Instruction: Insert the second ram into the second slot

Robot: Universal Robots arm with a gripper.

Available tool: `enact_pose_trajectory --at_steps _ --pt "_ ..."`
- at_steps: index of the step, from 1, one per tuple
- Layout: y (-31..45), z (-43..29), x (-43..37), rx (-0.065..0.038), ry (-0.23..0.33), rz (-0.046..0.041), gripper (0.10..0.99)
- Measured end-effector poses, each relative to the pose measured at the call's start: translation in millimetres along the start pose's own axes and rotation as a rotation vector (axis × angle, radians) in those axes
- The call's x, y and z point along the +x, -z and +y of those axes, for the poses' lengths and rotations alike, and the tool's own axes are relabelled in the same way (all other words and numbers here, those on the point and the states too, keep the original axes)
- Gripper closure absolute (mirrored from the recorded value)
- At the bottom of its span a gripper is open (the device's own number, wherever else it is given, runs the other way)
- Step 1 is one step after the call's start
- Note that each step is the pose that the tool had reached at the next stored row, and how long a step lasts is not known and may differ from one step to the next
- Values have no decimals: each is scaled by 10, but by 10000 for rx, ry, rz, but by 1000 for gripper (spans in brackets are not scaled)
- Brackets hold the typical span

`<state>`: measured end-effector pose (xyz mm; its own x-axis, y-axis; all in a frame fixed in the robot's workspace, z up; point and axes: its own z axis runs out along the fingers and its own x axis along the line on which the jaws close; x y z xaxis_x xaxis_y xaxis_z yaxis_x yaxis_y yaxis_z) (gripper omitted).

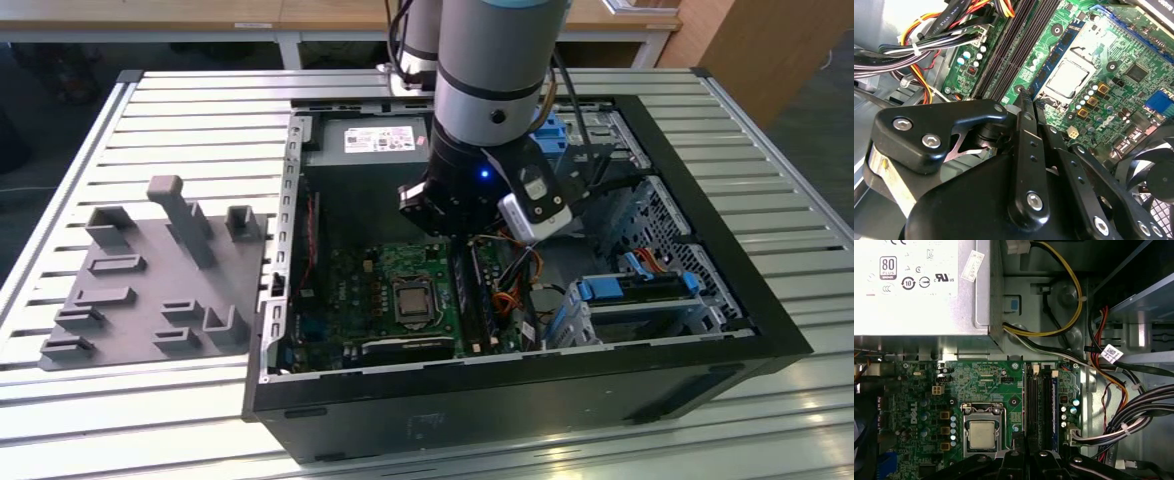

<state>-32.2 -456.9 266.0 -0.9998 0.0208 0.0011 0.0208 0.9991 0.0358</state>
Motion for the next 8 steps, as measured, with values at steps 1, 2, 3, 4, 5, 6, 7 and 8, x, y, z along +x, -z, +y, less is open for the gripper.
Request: enact_pose_trajectory --at_steps 1,2,3,4,5,6,7,8 --pt "-2 0 0 0 0 1 949" --pt "-3 0 0 1 0 2 949" --pt "-5 0 0 0 0 3 949" --pt "-8 0 0 0 0 3 949" --pt "-10 0 0 -1 -1 4 949" --pt "-13 0 0 -1 -1 5 949" --pt "-15 -1 0 0 0 5 949" --pt "-18 -1 0 0 0 6 949"
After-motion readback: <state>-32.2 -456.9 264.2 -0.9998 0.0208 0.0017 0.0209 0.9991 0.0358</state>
